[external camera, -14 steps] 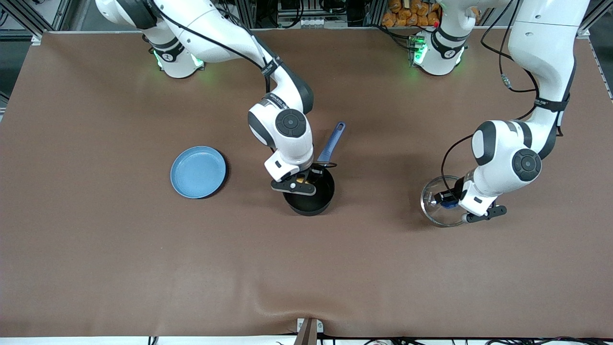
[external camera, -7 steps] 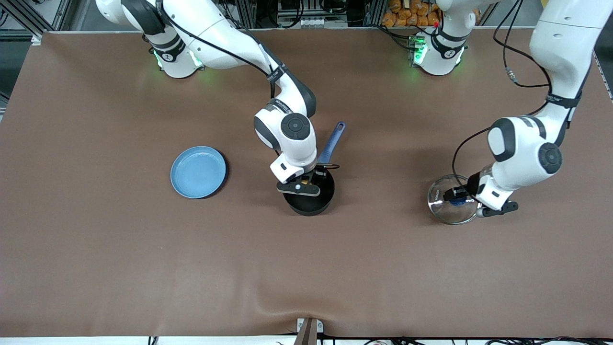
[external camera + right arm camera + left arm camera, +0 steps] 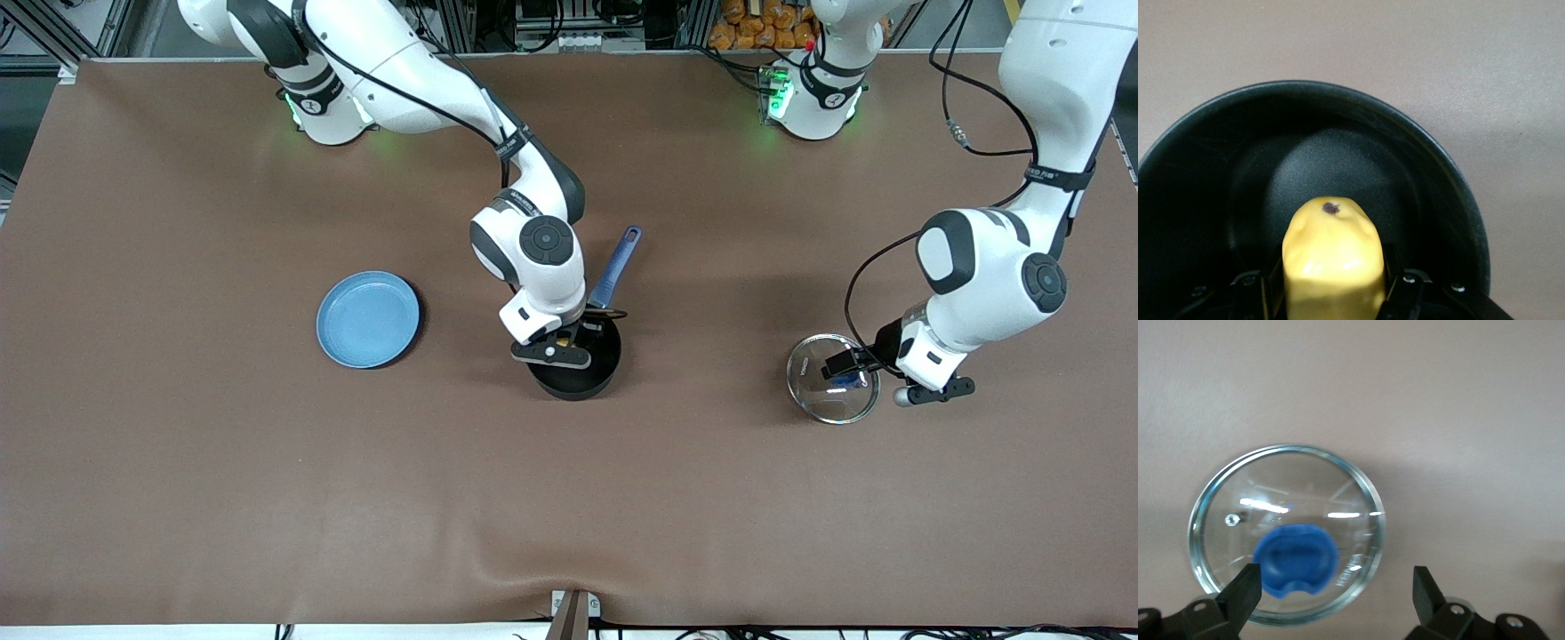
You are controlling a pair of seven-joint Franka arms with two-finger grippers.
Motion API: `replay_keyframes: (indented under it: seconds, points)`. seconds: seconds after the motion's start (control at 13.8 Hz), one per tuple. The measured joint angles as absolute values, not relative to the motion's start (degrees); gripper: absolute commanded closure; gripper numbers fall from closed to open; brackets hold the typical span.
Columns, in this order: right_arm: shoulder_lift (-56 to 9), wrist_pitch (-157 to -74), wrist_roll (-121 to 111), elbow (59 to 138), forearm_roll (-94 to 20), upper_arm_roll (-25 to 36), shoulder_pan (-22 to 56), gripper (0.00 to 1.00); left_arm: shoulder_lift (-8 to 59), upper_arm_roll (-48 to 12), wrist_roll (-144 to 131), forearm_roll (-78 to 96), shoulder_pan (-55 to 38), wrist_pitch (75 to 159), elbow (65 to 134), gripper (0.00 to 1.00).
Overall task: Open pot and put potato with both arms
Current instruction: 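Lower the potato into the saucepan while the left gripper sets the lid down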
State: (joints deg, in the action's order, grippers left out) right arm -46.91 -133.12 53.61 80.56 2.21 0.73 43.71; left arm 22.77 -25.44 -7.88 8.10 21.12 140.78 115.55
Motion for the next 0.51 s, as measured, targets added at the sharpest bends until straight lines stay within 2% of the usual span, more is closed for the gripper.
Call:
replay_keyframes:
  seconds: [0.22,0.51]
  points:
    - [-46.9,-133.1,53.6,80.5,2.2,0.7,43.7,0.24,19.2,-27.7,-11.4,8.1,20.9,129.3,108.8,0.00]
    - [-46.9,-133.1,53.6,80.3,2.2,0.9,43.7,0.26,14.2,-30.0,-12.0,7.8,20.9,116.2,98.9,0.00]
